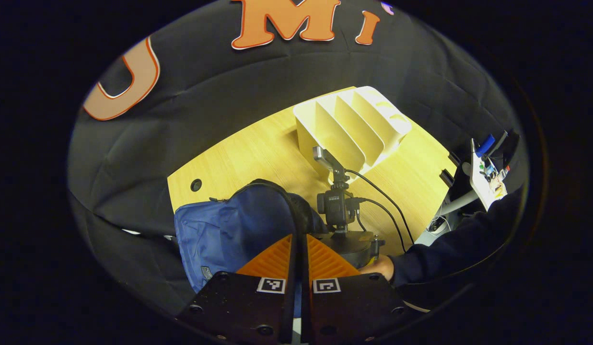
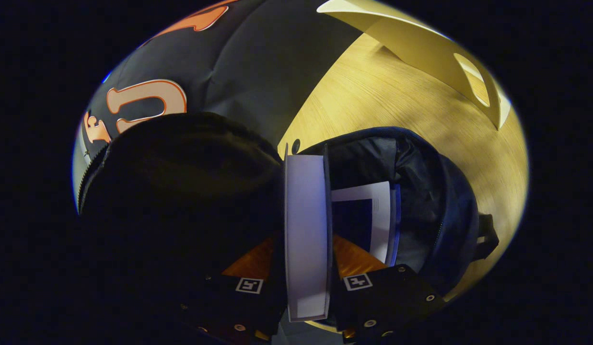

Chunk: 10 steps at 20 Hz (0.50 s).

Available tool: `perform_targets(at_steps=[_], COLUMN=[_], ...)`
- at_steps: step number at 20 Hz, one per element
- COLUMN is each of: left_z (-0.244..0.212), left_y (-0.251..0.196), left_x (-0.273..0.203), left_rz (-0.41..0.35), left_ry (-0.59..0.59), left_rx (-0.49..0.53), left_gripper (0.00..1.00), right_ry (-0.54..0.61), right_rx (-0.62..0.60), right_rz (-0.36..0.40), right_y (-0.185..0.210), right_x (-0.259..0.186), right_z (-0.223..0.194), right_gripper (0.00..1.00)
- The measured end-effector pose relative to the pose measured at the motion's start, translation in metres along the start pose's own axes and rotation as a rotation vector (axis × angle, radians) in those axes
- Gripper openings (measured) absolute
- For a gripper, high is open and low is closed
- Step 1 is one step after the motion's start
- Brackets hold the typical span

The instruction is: Open the schoolbag, grab two books from the bookshelf and put them into the schoolbag.

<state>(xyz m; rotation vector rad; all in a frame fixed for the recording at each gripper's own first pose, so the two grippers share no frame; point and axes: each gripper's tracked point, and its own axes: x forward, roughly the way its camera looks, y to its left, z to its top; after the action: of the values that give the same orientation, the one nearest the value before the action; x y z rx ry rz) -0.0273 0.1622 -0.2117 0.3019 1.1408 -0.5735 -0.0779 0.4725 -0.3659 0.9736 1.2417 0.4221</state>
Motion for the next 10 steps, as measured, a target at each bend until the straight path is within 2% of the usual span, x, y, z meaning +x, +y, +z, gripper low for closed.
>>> perform_targets(at_steps=[3, 7, 10], left_z=[-0.001, -0.006, -0.008], left_y=[0.014, 0.021, 0.022], left_x=[0.001, 0.001, 0.003], left_rz=[0.025, 0.031, 0.028], left_ry=[-0.001, -0.011, -0.014], left_rx=[-0.037, -0.066, -0.09], left_gripper=[0.07, 0.07, 0.07], right_ry=[0.06, 0.089, 0.028], right_rx=[-0.037, -0.159, -0.24], right_rz=[-0.113, -0.162, -0.198], right_y=[-0.019, -0.023, -0.026], right_x=[-0.003, -0.026, -0.047], right_z=[-0.002, -0.006, 0.011], right_gripper=[0.66, 0.79, 0.82])
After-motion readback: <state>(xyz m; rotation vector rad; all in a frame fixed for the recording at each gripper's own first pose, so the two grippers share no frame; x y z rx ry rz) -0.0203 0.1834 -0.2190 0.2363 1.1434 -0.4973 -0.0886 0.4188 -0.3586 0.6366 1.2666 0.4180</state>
